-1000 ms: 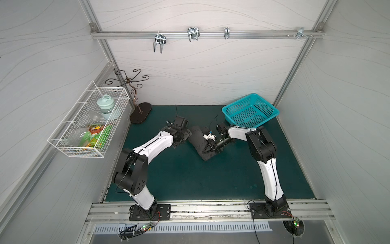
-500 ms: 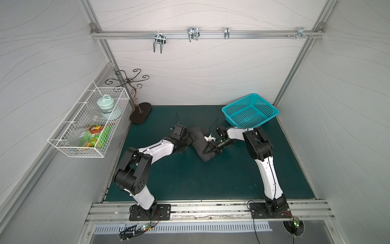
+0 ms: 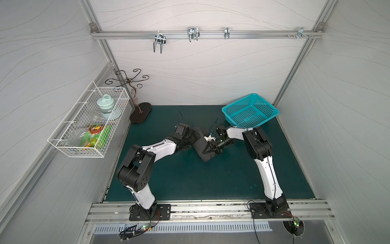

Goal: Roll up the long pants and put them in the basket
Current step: Roll the long pant at the center of the board.

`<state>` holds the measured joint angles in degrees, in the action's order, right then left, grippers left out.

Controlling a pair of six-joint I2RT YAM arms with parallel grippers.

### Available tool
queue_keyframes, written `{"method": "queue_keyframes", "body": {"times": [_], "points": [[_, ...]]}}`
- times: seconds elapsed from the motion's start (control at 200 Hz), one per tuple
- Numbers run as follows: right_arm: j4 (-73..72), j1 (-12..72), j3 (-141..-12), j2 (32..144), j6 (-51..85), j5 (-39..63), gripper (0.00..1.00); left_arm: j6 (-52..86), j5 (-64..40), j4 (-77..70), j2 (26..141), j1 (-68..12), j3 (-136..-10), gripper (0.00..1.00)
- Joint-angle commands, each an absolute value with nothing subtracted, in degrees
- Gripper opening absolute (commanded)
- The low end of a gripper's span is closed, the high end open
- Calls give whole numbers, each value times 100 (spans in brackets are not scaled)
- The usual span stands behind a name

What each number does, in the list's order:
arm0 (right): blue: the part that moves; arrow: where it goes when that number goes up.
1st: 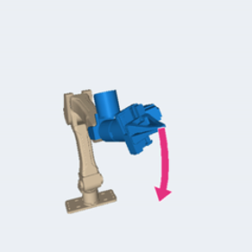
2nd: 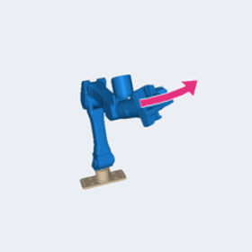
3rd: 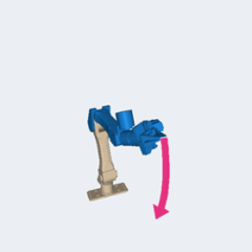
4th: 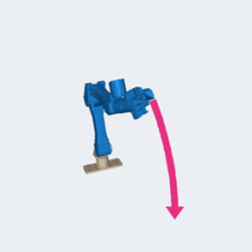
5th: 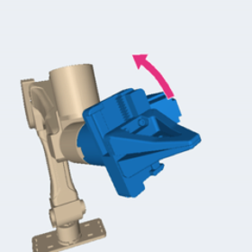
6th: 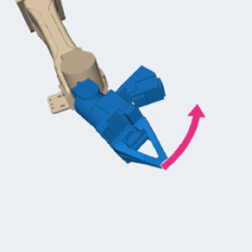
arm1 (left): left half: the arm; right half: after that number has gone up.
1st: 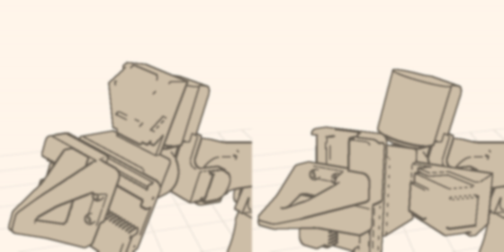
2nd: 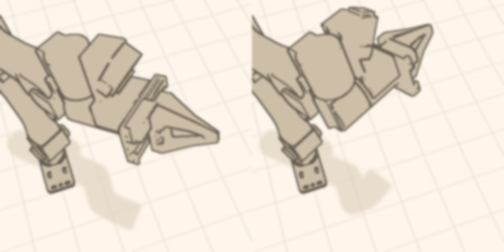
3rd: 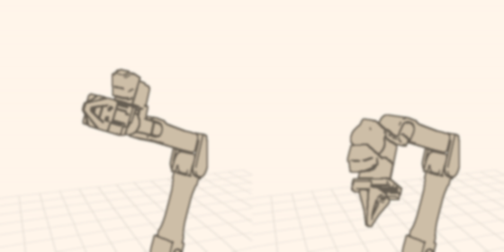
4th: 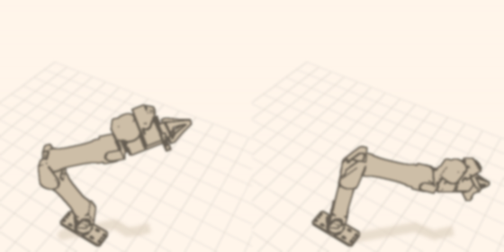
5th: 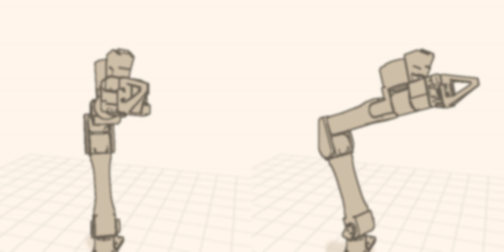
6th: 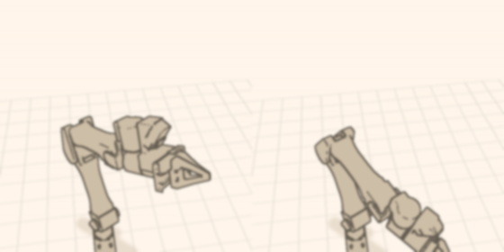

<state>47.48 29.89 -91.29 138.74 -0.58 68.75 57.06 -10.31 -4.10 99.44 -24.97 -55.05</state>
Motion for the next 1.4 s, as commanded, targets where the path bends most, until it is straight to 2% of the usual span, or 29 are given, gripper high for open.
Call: {"method": "queue_keyframes", "body": {"times": [0.0, 0.48, 0.65, 0.685, 0.705, 0.83, 1.106, 1.246, 1.396], "points": [[5941, 3273, -8565, 15196, 780, 4005, 0, 5694, -1329, -898, 10381, -2530, -5776, 93], [6247, 3181, -8735, 15191, 586, 4053, 0, 5625, -1476, -1206, 11503, -2553, -6147, 92], [6293, 3189, -8696, 15233, 556, 4043, 0, 5568, -1551, -1299, 11793, -2558, -6366, 81], [6306, 3190, -8703, 15248, 549, 4056, 0, 5564, -1571, -1343, 11839, -2565, -6394, 76], [6312, 3190, -8709, 15257, 534, 4060, 0, 5563, -1583, -1366, 11867, -2561, -6404, 70], [6345, 3206, -8725, 15292, 532, 4032, 0, 5607, -1609, -1318, 12029, -2562, -6525, 0], [6352, 3291, -8745, 15284, 496, 4035, 0, 5419, -1256, -467, 12065, -2582, -6688, 0], [6270, 3348, -8712, 15152, 525, 4000, 23, 5083, -680, 607, 11975, -2610, -6967, 0], [6171, 3372, -8674, 14851, 611, 3803, 36, 4883, -289, 1357, 11944, -2627, -7120, 0]]}}
